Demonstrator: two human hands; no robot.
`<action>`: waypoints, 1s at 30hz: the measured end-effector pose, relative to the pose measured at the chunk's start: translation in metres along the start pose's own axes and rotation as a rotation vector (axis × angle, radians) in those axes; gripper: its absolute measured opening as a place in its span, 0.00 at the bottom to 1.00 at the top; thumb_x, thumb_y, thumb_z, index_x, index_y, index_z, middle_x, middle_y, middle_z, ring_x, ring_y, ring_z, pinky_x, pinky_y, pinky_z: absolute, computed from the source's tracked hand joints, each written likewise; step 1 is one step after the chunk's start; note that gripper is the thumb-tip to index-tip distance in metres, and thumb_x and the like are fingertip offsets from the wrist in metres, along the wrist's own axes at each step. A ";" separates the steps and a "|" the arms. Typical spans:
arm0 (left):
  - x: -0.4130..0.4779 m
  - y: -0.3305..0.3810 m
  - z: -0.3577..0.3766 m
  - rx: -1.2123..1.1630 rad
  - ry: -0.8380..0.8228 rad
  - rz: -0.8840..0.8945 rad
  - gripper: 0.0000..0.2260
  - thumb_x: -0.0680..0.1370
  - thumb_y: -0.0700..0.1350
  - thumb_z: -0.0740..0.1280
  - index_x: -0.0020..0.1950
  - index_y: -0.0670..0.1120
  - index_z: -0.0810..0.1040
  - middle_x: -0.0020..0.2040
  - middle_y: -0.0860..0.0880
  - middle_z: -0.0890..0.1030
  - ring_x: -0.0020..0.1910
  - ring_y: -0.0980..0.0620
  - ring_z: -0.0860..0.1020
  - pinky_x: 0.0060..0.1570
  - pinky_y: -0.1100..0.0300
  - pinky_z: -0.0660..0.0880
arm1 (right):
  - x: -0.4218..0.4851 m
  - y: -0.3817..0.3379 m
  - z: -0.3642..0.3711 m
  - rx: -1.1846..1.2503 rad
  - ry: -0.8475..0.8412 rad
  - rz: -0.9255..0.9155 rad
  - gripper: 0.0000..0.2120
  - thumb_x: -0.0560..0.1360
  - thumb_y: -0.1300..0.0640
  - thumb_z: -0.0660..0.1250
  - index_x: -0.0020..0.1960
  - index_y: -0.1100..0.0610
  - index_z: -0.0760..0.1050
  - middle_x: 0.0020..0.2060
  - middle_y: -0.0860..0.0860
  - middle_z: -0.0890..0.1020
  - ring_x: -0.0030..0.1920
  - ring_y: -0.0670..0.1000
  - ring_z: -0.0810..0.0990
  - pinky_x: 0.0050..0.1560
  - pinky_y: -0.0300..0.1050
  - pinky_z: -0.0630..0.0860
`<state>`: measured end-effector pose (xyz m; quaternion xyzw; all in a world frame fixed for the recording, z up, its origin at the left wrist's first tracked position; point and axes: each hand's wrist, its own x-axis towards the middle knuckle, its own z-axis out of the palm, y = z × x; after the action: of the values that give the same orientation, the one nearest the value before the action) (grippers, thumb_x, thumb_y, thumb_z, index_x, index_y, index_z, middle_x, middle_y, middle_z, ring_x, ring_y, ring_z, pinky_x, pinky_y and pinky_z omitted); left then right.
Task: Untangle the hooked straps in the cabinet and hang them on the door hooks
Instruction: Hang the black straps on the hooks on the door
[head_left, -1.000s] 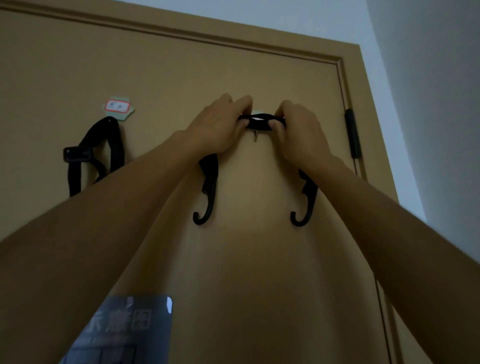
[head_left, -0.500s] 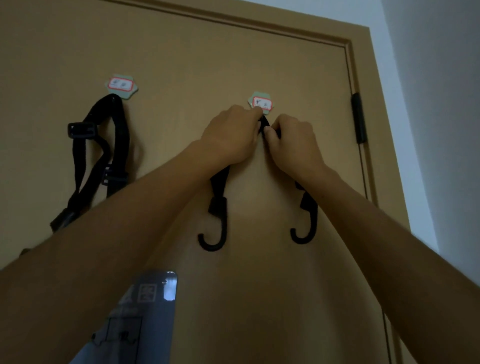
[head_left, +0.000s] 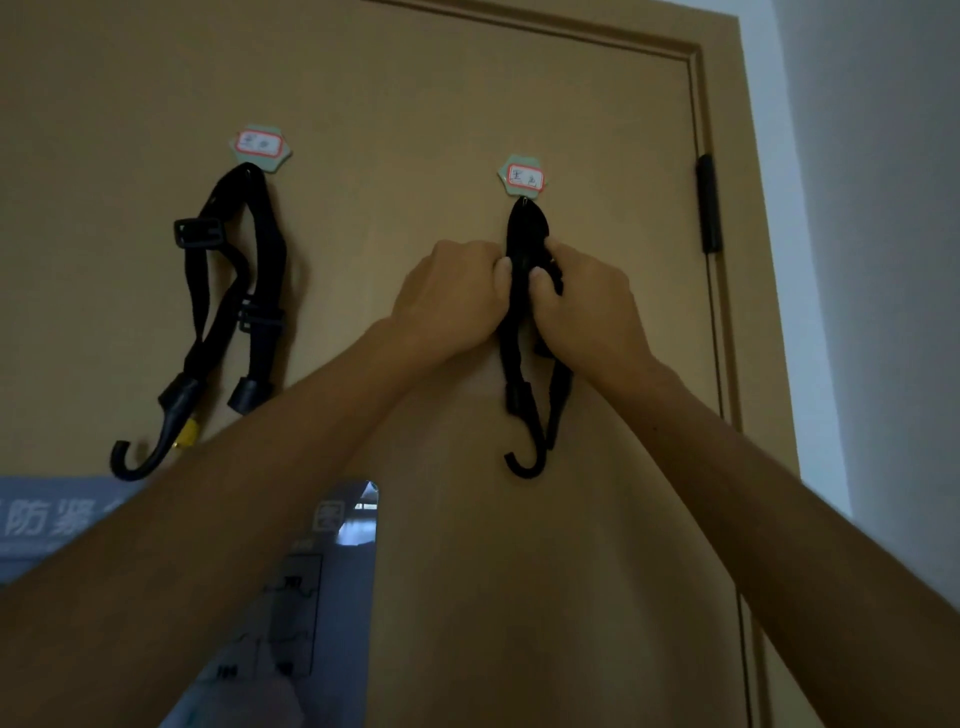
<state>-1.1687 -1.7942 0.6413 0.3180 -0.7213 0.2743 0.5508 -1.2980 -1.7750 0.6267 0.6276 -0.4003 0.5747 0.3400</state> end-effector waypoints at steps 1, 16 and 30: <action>-0.005 -0.001 0.000 -0.007 -0.001 -0.005 0.13 0.80 0.48 0.54 0.39 0.45 0.69 0.39 0.43 0.75 0.38 0.42 0.74 0.37 0.55 0.65 | -0.006 -0.001 -0.003 0.022 -0.015 0.006 0.12 0.78 0.56 0.56 0.54 0.60 0.75 0.42 0.54 0.80 0.40 0.53 0.77 0.36 0.45 0.70; -0.060 0.010 -0.012 -0.105 -0.144 -0.141 0.11 0.81 0.47 0.56 0.53 0.40 0.71 0.47 0.42 0.77 0.42 0.46 0.75 0.35 0.56 0.69 | -0.056 -0.001 -0.033 0.082 -0.135 0.154 0.22 0.80 0.53 0.59 0.70 0.62 0.66 0.66 0.59 0.73 0.62 0.55 0.74 0.56 0.38 0.69; 0.036 0.034 -0.019 0.003 -0.032 0.012 0.13 0.79 0.49 0.60 0.61 0.43 0.67 0.54 0.45 0.71 0.54 0.44 0.72 0.44 0.57 0.64 | 0.037 0.002 -0.025 0.228 0.058 0.143 0.16 0.80 0.59 0.56 0.67 0.58 0.68 0.58 0.52 0.78 0.55 0.46 0.75 0.43 0.27 0.70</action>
<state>-1.1897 -1.7637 0.6795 0.3189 -0.7315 0.2735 0.5371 -1.3102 -1.7579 0.6658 0.6152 -0.3659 0.6572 0.2361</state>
